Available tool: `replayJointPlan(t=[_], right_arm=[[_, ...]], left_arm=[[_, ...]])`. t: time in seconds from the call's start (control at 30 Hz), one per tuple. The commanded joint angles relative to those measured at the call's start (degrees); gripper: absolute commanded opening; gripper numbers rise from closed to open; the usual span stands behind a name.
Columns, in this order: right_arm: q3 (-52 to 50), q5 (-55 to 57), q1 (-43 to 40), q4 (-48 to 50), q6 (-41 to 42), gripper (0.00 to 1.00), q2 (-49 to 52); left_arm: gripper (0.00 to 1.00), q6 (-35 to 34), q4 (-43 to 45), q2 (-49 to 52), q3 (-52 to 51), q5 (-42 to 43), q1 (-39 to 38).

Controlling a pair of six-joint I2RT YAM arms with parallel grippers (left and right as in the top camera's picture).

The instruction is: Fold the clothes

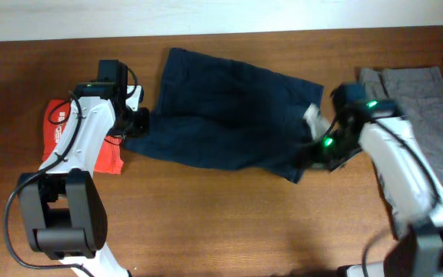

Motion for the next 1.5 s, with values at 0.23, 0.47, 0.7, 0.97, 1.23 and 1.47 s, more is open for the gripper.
replayJointPlan(t=[0.23, 0.47, 0.7, 0.97, 1.23, 1.47], right_arm=[[23.91, 21.22, -0.42, -9.7, 0.63, 0.05, -6.54], [19.41, 22.99, -0.66, -8.66, 5.11, 0.63, -1.77], [16.31, 21.73, -6.08, -6.29, 5.75, 0.64, 4.61], [13.27, 18.82, -10.75, -6.05, 4.42, 0.64, 6.19], [8.83, 18.82, -10.91, -5.84, 4.44, 0.65, 6.16], [4.72, 18.84, -10.91, -4.48, 4.72, 0.65, 6.19]], left_arm=[[0.19, -0.13, 0.33, 0.55, -0.48, -0.55, 0.52], [0.24, -0.15, 0.09, 0.55, -0.48, -0.26, 0.39], [0.24, -0.15, -2.62, 0.55, -0.85, 4.74, 0.37], [0.25, 0.87, -0.02, 0.55, -10.43, 15.1, -2.99], [0.27, 9.2, 1.99, 0.57, -16.0, 21.18, -6.73], [0.01, 3.19, 2.69, 0.37, -15.34, 10.62, -5.38]])
